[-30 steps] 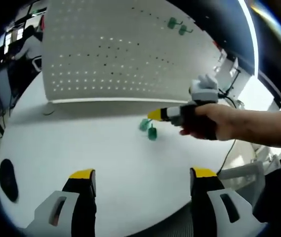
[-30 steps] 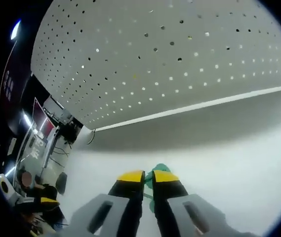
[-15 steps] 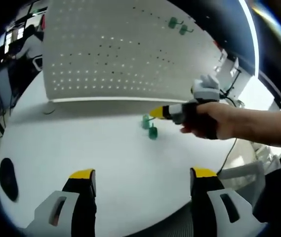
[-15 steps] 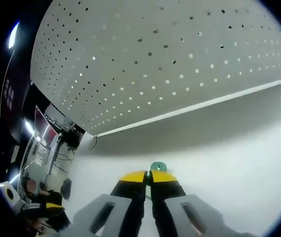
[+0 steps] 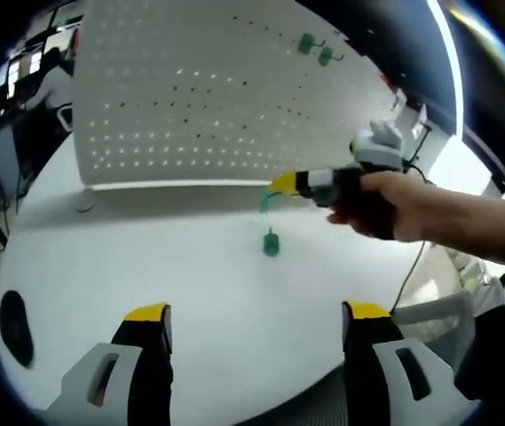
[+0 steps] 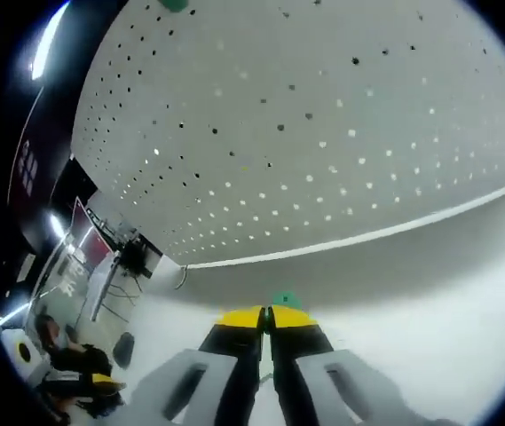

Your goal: Insert the hook assembly into the mounting plate slot until the hook locks in place.

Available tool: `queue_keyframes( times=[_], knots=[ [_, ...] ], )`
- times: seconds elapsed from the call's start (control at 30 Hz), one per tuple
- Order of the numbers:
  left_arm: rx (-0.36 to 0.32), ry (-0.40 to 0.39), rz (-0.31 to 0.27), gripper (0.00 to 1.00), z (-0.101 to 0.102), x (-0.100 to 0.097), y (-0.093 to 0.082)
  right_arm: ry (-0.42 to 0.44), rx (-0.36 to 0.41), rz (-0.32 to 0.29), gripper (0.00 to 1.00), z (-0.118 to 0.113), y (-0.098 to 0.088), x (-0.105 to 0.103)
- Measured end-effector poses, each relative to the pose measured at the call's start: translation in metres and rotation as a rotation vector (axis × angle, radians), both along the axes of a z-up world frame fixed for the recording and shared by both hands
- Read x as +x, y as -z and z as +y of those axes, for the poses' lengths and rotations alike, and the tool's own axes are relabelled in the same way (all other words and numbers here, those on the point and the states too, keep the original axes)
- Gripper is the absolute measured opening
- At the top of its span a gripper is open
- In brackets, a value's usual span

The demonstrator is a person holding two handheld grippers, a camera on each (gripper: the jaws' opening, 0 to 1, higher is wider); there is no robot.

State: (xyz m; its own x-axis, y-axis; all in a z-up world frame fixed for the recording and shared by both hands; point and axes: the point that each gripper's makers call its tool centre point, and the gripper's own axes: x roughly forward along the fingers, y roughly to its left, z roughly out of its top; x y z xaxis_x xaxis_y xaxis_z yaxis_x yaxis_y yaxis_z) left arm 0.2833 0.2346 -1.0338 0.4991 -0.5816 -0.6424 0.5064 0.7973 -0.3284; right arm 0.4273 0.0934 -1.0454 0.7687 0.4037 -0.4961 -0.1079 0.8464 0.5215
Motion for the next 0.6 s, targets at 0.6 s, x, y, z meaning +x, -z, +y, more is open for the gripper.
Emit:
queue_keyframes(
  times=[0.6],
  knots=[
    [-0.041,0.017,-0.032,0.76,-0.014,0.005,-0.015,-0.124,0.148,-0.099,0.00,0.026,-0.076,-0.056]
  ],
)
